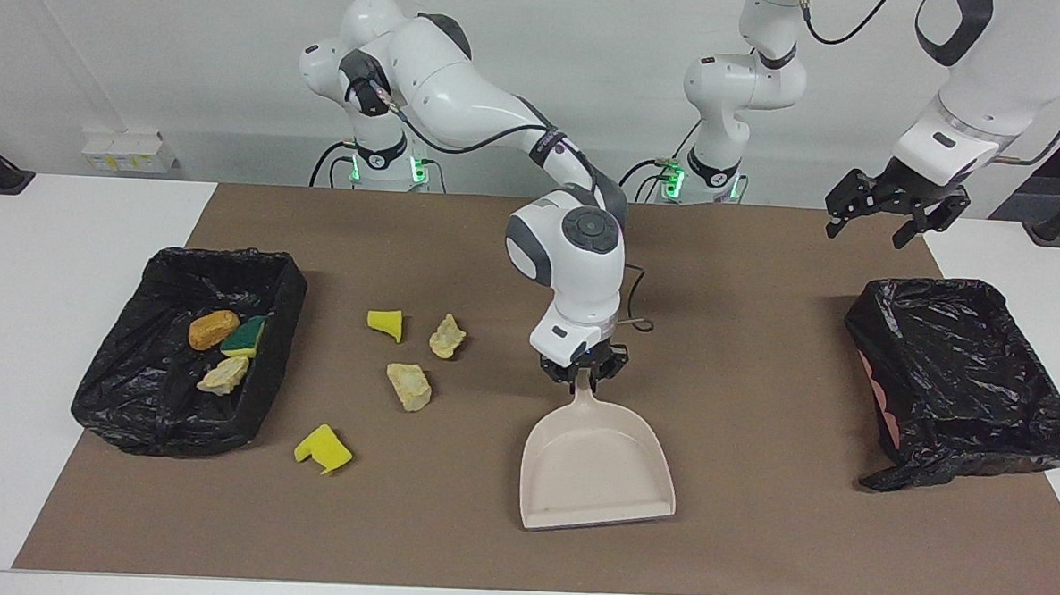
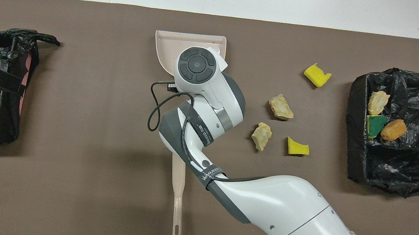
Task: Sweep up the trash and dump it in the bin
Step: 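Lower the dustpan onto the table and release it with the right gripper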
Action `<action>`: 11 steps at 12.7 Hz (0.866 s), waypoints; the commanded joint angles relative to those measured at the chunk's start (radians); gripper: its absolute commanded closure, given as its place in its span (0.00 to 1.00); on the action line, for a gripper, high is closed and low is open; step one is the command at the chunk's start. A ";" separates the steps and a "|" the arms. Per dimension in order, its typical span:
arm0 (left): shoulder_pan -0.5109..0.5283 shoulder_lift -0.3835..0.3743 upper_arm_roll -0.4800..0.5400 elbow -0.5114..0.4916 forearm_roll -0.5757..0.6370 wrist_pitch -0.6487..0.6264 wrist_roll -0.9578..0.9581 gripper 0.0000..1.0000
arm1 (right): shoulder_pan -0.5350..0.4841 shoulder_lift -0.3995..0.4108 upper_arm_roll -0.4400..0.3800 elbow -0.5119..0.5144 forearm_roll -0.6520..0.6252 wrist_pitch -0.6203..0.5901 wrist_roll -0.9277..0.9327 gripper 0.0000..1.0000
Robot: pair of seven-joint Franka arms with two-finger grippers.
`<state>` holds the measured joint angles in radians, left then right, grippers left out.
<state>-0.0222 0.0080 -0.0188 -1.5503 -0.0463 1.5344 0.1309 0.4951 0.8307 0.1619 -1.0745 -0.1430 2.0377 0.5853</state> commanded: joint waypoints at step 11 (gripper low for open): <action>-0.010 -0.010 0.010 0.003 0.016 -0.016 0.010 0.00 | -0.013 -0.013 0.007 -0.004 0.029 0.027 0.130 0.45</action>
<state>-0.0222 0.0080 -0.0188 -1.5503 -0.0463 1.5344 0.1310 0.4928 0.8270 0.1635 -1.0726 -0.1392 2.0454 0.6995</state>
